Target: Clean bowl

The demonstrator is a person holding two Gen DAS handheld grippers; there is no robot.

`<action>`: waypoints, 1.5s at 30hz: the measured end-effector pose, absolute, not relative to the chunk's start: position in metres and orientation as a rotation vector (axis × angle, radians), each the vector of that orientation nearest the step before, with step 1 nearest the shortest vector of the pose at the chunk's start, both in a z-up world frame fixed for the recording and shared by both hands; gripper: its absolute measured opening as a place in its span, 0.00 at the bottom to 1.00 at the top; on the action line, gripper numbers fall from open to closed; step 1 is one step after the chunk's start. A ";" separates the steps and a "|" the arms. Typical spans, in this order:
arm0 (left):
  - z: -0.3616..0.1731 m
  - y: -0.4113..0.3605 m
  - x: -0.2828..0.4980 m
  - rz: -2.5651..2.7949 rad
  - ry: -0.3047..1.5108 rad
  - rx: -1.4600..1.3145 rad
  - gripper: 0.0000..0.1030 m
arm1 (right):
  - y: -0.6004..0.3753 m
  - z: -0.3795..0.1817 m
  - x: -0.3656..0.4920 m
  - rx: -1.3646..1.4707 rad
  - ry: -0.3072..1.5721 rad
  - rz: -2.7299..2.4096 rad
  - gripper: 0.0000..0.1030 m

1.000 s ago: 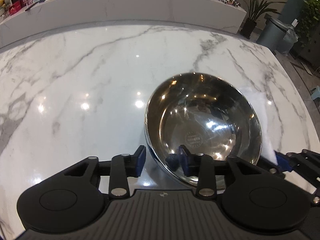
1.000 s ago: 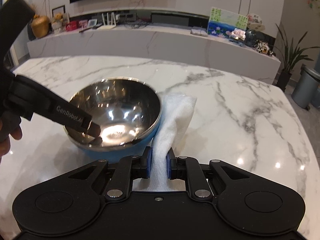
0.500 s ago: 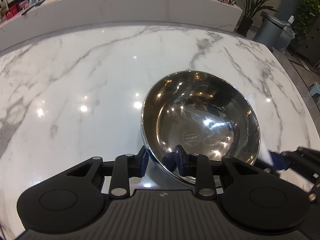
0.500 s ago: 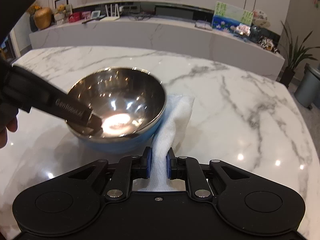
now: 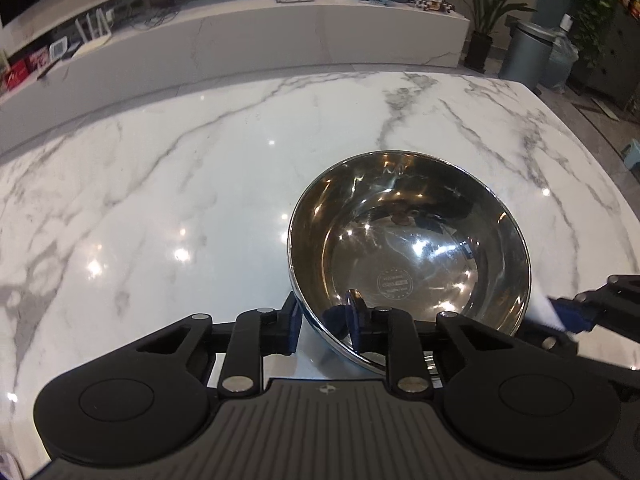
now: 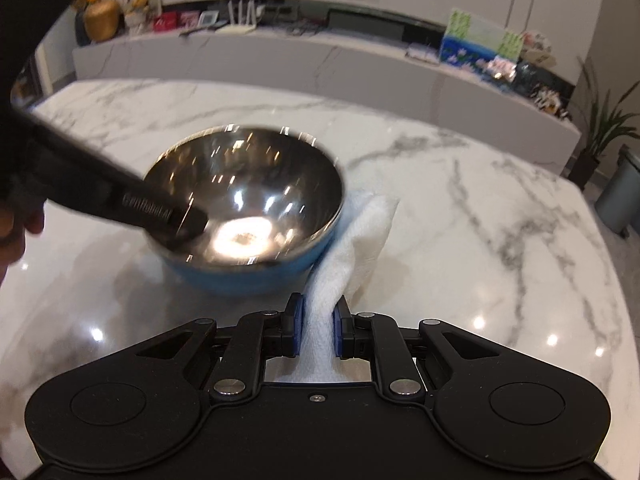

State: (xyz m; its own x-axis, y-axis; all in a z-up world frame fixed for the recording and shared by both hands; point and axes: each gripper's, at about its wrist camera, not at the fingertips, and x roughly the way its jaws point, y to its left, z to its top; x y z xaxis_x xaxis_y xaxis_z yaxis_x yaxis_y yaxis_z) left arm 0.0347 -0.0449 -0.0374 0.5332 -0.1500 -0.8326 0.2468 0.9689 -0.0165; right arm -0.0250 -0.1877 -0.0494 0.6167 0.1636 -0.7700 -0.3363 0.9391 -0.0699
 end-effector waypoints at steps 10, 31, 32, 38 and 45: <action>-0.036 -0.044 0.033 -0.270 0.963 0.144 0.21 | -0.196 -0.042 -0.023 -0.194 0.823 0.276 0.13; -0.035 -0.044 0.040 -0.221 0.955 0.116 0.25 | -0.183 -0.051 -0.028 -0.293 0.860 0.312 0.13; -0.034 -0.043 0.040 -0.221 0.962 0.105 0.30 | -0.183 -0.051 -0.028 -0.295 0.860 0.311 0.13; -0.034 -0.043 0.036 -0.241 0.988 0.088 0.37 | -0.190 -0.043 -0.027 -0.276 0.813 0.278 0.13; -0.034 -0.042 0.037 -0.251 0.989 0.082 0.22 | -0.200 -0.029 -0.026 -0.258 0.741 0.261 0.13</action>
State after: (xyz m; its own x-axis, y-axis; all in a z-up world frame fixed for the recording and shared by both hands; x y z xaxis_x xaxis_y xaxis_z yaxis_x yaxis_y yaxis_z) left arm 0.0367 -0.0422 -0.0339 0.5232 -0.1718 -0.8347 0.2462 0.9682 -0.0449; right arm -0.0264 -0.2004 -0.0285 0.7086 0.1421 -0.6912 -0.3227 0.9363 -0.1383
